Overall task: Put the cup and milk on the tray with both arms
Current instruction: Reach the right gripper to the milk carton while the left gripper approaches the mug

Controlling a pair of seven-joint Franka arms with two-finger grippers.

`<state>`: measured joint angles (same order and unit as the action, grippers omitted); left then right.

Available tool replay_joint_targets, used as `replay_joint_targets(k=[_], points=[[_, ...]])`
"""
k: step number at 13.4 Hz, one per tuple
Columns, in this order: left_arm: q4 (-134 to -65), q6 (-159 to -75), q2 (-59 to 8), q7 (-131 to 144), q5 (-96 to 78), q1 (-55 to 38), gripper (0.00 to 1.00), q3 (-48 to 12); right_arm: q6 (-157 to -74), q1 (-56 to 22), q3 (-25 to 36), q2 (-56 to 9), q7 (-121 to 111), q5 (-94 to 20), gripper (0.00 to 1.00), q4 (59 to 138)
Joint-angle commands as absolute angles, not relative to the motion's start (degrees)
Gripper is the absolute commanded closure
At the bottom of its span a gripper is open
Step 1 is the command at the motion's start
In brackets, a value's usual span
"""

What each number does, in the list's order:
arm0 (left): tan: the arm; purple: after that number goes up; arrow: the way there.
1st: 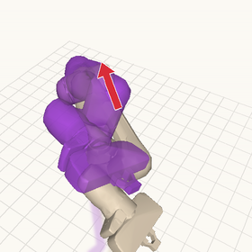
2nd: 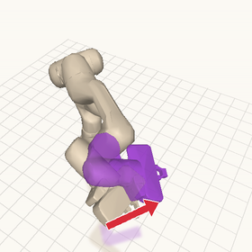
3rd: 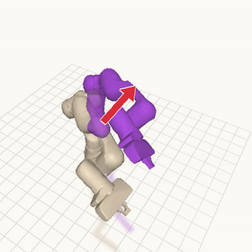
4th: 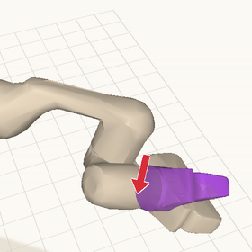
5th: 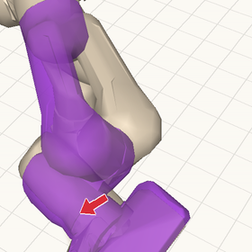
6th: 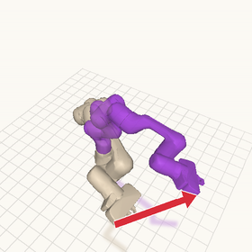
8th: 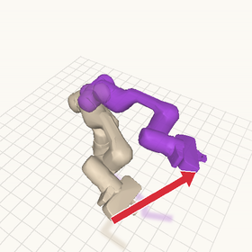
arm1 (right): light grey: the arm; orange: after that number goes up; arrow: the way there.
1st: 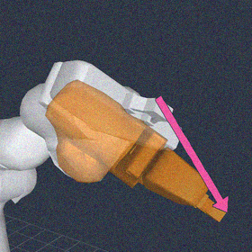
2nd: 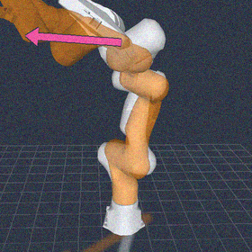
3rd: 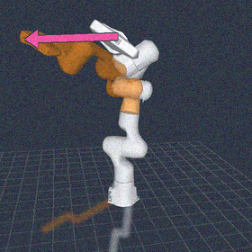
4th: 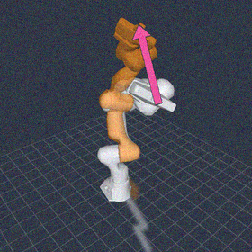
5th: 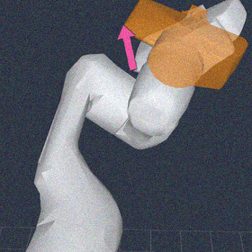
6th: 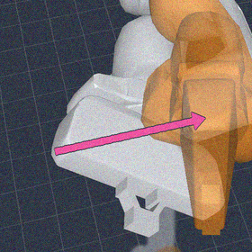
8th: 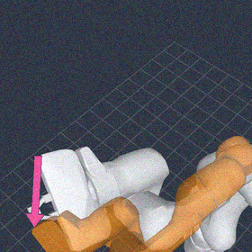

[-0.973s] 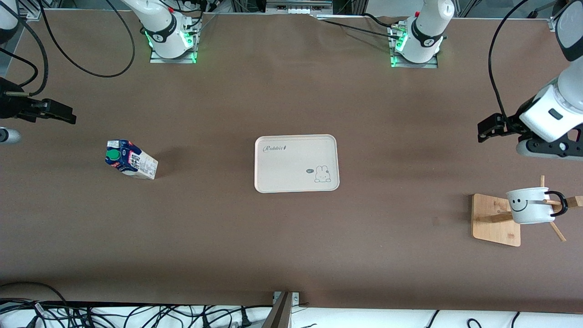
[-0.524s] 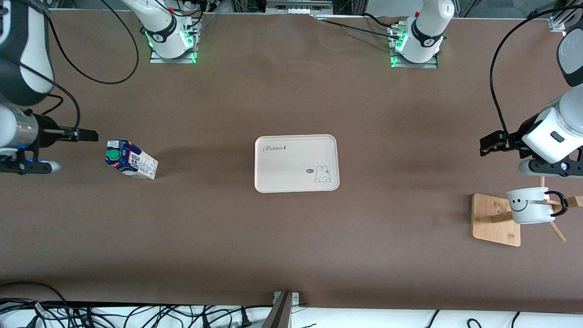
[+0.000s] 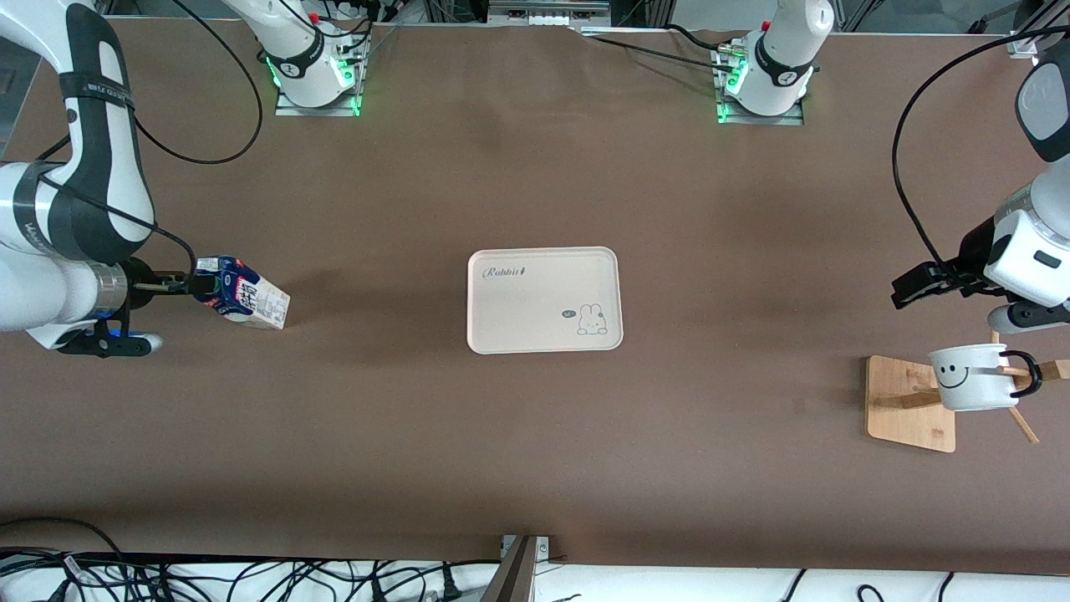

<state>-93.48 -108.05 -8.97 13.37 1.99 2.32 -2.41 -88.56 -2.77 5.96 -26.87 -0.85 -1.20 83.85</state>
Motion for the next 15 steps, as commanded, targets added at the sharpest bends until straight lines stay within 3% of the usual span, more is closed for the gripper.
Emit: replay_joint_targets(k=[1, 3, 7, 10, 15], points=[[-106.3, -119.7, -1.4, 15.9, 1.7, 2.8, 0.0, -2.6, -88.7, -2.4, 5.6, -27.5, -1.1, -5.2, 0.0, 83.4], [-114.1, -129.6, 1.1, 18.8, 1.8, 5.9, 0.0, -3.0, -89.7, -3.0, 5.6, -27.6, -0.8, -5.2, 0.0, 83.8], [-119.7, -141.4, -0.3, 23.1, 1.5, 8.1, 0.0, -3.1, -89.8, -2.6, 5.7, -28.5, -1.3, -4.1, 0.0, 84.0], [-119.5, -148.4, -3.9, 24.6, -2.6, 9.7, 0.0, -3.1, -89.6, -2.5, 5.7, -29.5, -1.7, -4.1, 0.0, 84.0], [-117.3, -151.2, -8.0, 23.8, -9.1, 11.9, 0.0, -3.1, -89.6, -1.2, 5.8, -30.5, -5.5, -4.0, 0.0, 84.1]])
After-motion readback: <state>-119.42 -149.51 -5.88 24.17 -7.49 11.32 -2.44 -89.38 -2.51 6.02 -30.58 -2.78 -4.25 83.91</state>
